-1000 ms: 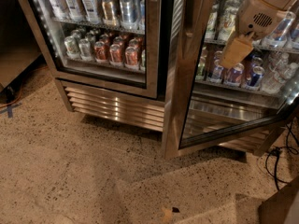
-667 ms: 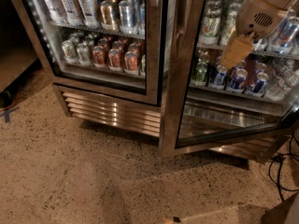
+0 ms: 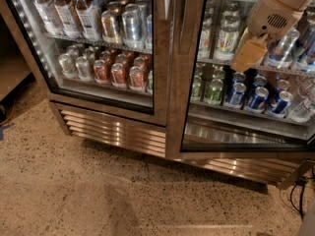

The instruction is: Close right fridge door

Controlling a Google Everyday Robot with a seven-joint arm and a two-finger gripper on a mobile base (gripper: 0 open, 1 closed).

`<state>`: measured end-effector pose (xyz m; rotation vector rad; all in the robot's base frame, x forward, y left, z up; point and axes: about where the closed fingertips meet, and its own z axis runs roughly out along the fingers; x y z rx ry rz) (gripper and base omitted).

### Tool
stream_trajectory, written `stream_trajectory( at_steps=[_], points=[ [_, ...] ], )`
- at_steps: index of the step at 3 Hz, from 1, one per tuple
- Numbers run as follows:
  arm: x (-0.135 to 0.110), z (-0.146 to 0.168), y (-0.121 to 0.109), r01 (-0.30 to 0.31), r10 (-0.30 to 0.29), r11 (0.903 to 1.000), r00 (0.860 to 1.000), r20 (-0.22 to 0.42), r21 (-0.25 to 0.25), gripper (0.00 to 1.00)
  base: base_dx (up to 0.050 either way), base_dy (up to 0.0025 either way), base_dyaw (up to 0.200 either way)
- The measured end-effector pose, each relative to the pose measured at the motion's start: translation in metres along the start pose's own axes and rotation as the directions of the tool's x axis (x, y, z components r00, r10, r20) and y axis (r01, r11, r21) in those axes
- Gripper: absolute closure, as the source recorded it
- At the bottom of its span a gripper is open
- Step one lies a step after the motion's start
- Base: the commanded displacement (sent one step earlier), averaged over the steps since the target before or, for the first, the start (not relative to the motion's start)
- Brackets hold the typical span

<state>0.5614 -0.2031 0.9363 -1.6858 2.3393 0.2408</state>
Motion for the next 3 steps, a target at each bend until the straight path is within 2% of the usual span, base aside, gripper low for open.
stream_trajectory(
  at_steps=[3],
  points=[
    [0.0, 0.0, 0.0, 0.0, 0.0, 1.0, 1.0, 0.0, 0.0, 1.0, 0.05, 0.0, 0.0]
  ],
)
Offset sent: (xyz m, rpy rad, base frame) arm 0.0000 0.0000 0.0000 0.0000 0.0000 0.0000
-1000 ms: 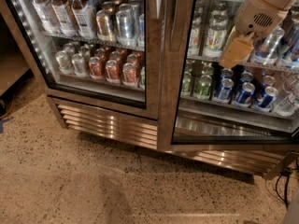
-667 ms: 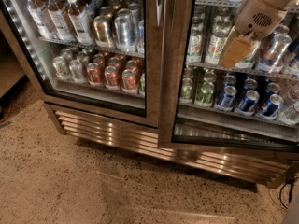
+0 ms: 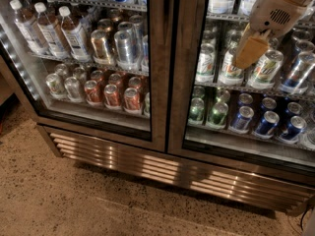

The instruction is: Close right fridge door

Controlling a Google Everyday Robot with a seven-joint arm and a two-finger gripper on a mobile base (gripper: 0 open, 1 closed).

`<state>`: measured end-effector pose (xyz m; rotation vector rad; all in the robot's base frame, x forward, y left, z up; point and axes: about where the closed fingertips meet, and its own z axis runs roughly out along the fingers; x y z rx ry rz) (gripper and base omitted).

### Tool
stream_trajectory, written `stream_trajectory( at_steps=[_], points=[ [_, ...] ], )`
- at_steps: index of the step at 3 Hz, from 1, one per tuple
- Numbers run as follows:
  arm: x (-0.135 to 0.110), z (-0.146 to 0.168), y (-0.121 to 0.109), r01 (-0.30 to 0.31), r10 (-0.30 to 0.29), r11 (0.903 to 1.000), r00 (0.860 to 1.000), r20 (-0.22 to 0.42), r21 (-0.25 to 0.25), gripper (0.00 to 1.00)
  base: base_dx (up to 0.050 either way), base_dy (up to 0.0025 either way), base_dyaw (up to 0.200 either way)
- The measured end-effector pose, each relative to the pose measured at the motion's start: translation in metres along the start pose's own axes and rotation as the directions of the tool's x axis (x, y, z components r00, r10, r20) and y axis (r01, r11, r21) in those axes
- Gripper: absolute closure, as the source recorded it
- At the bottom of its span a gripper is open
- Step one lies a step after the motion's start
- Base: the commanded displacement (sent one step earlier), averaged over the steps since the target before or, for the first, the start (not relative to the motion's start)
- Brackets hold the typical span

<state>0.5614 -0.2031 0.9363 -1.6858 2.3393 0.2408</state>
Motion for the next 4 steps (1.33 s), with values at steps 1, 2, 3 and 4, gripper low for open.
stream_trajectory(
  at_steps=[1, 2, 3, 4],
  points=[
    [0.0, 0.0, 0.0, 0.0, 0.0, 1.0, 1.0, 0.0, 0.0, 1.0, -0.05, 0.00011, -0.001],
    [0.0, 0.0, 0.0, 0.0, 0.0, 1.0, 1.0, 0.0, 0.0, 1.0, -0.05, 0.00009, -0.001],
    [0.0, 0.0, 0.0, 0.0, 0.0, 1.0, 1.0, 0.0, 0.0, 1.0, -0.05, 0.00005, 0.0],
    [0.0, 0.0, 0.0, 0.0, 0.0, 1.0, 1.0, 0.0, 0.0, 1.0, -0.05, -0.00002, 0.0]
  ],
)
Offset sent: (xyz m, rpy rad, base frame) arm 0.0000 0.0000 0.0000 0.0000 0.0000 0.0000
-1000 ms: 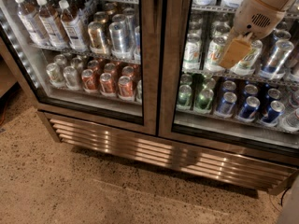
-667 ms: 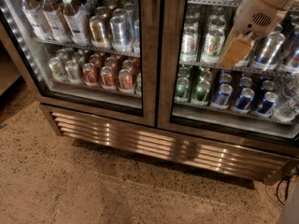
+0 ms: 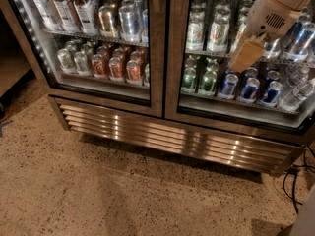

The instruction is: Close right fridge door

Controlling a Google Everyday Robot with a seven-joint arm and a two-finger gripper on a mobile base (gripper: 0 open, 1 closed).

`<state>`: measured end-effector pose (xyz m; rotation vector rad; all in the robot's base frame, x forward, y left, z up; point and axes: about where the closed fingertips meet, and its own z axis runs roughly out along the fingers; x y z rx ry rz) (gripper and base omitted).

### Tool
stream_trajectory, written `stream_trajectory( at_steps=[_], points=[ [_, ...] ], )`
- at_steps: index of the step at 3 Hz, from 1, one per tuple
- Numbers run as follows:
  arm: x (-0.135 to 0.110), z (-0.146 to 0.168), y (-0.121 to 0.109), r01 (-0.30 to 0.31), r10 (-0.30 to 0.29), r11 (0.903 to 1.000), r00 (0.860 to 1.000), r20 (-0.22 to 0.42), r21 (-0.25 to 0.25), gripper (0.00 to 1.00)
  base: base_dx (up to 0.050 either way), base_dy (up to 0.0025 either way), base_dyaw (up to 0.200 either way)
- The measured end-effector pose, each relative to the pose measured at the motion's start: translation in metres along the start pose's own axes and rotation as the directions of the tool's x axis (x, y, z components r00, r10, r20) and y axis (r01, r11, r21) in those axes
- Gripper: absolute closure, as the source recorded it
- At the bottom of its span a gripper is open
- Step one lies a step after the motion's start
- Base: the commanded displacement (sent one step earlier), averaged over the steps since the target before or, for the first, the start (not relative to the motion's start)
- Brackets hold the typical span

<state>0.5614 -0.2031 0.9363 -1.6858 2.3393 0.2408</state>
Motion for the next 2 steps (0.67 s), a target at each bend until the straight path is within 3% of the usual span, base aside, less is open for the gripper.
stream_trajectory(
  at_steps=[1, 2],
  points=[
    [0.0, 0.0, 0.0, 0.0, 0.0, 1.0, 1.0, 0.0, 0.0, 1.0, -0.05, 0.00001, 0.0],
    [0.0, 0.0, 0.0, 0.0, 0.0, 1.0, 1.0, 0.0, 0.0, 1.0, 0.0, 0.0, 0.0]
  ],
)
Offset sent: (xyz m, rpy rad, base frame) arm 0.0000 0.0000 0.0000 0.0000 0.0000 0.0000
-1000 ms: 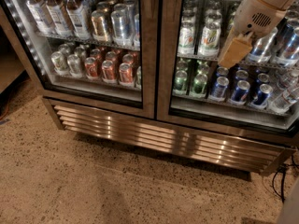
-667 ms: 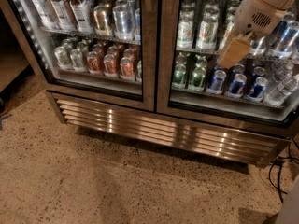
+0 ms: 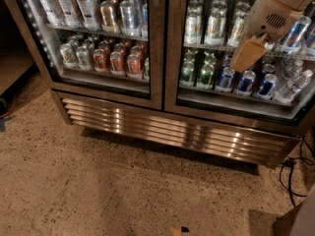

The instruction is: Close right fridge door

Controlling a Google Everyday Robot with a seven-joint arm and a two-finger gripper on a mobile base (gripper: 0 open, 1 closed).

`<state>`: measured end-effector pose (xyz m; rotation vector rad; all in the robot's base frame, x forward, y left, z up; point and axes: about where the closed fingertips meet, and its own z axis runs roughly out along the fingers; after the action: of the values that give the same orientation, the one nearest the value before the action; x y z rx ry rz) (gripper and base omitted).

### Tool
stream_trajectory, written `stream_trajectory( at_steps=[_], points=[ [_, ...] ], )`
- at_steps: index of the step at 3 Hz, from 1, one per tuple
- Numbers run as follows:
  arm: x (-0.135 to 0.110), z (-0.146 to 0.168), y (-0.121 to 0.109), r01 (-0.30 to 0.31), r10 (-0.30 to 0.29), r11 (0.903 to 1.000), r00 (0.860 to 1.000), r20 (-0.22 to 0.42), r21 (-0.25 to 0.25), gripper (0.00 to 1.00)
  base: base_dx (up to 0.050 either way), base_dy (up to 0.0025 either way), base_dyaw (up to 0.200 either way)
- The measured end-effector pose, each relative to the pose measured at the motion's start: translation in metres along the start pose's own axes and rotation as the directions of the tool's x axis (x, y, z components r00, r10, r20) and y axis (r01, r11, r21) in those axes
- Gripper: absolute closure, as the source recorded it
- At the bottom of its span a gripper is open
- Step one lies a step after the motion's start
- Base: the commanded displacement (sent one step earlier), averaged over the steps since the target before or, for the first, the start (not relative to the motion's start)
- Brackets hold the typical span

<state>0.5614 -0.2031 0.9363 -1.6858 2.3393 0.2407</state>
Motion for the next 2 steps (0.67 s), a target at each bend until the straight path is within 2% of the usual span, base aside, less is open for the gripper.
stream_trajectory(
  at_steps=[1, 2],
  points=[
    [0.0, 0.0, 0.0, 0.0, 0.0, 1.0, 1.0, 0.0, 0.0, 0.81, 0.0, 0.0, 0.0],
    [0.0, 0.0, 0.0, 0.0, 0.0, 1.0, 1.0, 0.0, 0.0, 0.58, 0.0, 0.0, 0.0]
  ],
)
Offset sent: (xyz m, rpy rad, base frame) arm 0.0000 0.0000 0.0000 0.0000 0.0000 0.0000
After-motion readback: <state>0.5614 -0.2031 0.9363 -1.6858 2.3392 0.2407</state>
